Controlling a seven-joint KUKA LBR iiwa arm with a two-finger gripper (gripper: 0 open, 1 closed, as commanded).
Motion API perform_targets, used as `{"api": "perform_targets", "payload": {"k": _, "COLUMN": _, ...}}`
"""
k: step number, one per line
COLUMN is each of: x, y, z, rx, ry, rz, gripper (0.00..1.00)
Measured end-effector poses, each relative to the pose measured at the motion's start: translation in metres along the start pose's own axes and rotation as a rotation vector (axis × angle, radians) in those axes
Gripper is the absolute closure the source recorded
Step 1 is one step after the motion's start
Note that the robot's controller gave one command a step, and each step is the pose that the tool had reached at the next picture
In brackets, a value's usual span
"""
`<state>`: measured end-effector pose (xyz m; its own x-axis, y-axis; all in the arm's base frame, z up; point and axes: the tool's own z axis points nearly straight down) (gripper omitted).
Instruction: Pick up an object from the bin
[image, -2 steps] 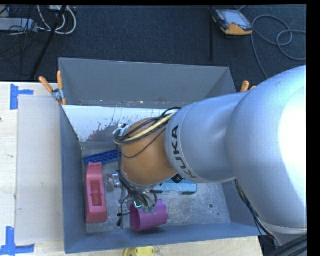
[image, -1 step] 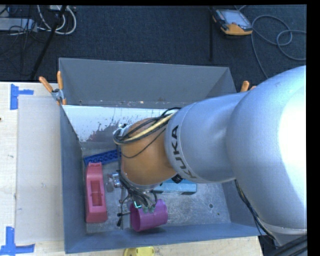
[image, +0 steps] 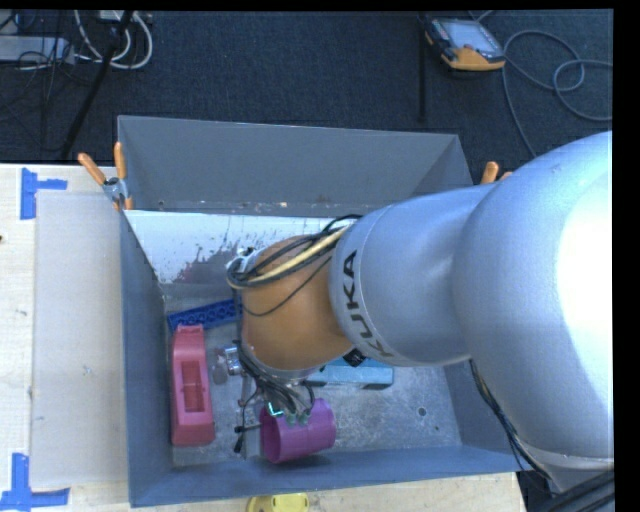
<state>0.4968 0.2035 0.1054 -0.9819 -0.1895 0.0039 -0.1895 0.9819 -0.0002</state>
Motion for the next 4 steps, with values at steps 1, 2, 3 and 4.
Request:
{"api": "perform_targets", "payload": {"k": 1, "x": -0.003, "y": -0.022, "z": 0.013, "rx": -0.003, "ry": -0.004, "rz": -0.092, "gripper": 0.0}}
{"api": "perform_targets", "payload": {"k": 2, "x": 0.03, "y": -0.087, "z": -0.016, "rx": -0.001, "ry": 0.011, "rz": -0.15, "gripper": 0.0}}
{"api": "perform_targets", "payload": {"k": 3, "x": 0.033, "y": -0.109, "z": -0.028, "rx": 0.002, "ry": -0.012, "rz": -0.13, "gripper": 0.0}}
{"api": "perform_targets", "payload": {"k": 4, "x": 0.031, "y": -0.133, "z": 0.004, "rx": -0.001, "ry": 0.001, "rz": -0.243, "gripper": 0.0}}
